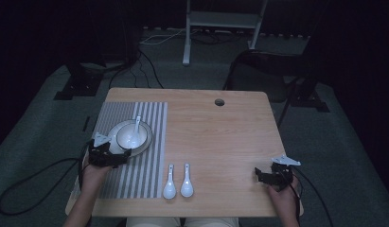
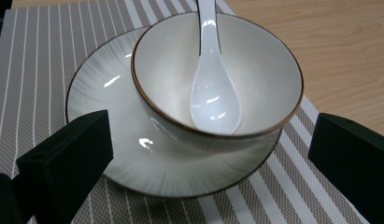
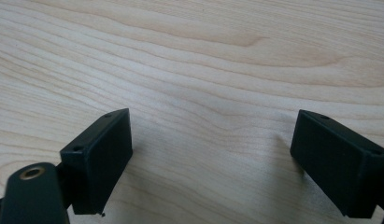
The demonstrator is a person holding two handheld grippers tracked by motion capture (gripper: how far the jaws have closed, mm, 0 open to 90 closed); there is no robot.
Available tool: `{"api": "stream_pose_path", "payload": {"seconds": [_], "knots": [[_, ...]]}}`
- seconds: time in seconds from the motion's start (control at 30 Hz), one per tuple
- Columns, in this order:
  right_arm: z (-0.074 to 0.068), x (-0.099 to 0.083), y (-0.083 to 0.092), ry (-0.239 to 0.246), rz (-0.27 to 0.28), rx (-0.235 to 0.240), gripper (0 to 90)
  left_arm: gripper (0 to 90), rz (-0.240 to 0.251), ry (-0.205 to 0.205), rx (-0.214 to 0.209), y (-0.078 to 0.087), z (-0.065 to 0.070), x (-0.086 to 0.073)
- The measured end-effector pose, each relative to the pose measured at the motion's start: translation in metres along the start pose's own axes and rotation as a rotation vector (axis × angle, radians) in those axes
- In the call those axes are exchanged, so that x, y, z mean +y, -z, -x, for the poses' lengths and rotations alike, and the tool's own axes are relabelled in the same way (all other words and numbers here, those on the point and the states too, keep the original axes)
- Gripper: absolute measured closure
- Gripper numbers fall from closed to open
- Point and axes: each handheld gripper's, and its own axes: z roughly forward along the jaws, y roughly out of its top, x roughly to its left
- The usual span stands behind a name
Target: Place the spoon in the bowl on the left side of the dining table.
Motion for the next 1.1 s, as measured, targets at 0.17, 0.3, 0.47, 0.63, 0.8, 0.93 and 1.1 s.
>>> {"api": "stream_pose_path", "payload": {"seconds": [0.17, 0.3, 0.47, 0.63, 0.8, 0.93, 1.1], "knots": [[0.000, 0.000, 0.000, 0.001, 0.000, 0.000, 12.1, 0.0, 0.000, -0.001, -0.002, 0.005, -0.001, -0.007], [0.000, 0.000, 0.000, 0.001, 0.000, 0.000, 12.2, 0.0, 0.003, 0.006, -0.005, 0.009, -0.002, -0.012], [0.000, 0.000, 0.000, 0.001, 0.000, 0.000, 12.2, 0.0, 0.004, 0.012, -0.016, 0.014, -0.001, -0.021], [0.000, 0.000, 0.000, 0.000, 0.001, 0.000, 12.2, 0.0, 0.014, 0.025, -0.022, 0.020, -0.002, -0.029], [0.000, 0.000, 0.000, -0.001, 0.000, 0.000, 12.2, 0.0, 0.017, 0.032, -0.026, 0.025, -0.002, -0.038], [0.000, 0.000, 0.000, -0.001, 0.000, 0.000, 12.2, 0.0, 0.019, 0.042, -0.034, 0.030, -0.003, -0.046], [0.000, 0.000, 0.000, -0.001, 0.000, 0.000, 12.2, 0.0, 0.021, 0.052, -0.034, 0.038, -0.004, -0.057]]}}
